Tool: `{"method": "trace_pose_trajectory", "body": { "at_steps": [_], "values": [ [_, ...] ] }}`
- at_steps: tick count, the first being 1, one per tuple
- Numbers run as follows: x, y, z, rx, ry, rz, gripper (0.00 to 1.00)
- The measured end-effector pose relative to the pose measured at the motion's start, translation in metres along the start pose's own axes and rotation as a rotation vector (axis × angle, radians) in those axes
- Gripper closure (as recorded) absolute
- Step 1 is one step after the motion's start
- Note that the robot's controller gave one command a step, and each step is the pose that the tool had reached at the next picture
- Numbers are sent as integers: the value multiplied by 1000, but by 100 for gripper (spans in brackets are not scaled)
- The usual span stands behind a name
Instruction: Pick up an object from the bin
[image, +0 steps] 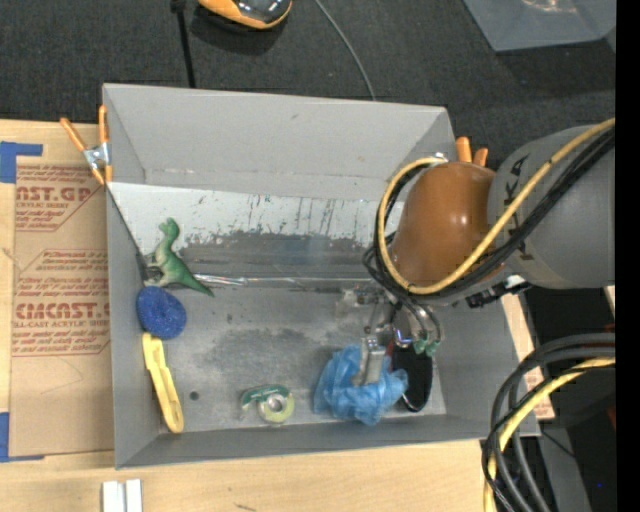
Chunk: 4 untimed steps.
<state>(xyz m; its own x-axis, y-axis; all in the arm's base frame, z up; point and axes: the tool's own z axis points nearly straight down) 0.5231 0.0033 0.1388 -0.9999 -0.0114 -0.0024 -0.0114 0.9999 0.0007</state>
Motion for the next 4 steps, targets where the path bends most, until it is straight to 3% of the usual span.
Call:
{"method": "trace_pose_trajectory", "body": {
  "at_steps": [1, 2, 4],
  "values": [
    [6, -5, 12, -2, 0, 12, 0],
    [21, -32, 57, -2, -1, 122, 100],
    [21, -32, 58, -3, -1, 123, 100]
  ]
}}
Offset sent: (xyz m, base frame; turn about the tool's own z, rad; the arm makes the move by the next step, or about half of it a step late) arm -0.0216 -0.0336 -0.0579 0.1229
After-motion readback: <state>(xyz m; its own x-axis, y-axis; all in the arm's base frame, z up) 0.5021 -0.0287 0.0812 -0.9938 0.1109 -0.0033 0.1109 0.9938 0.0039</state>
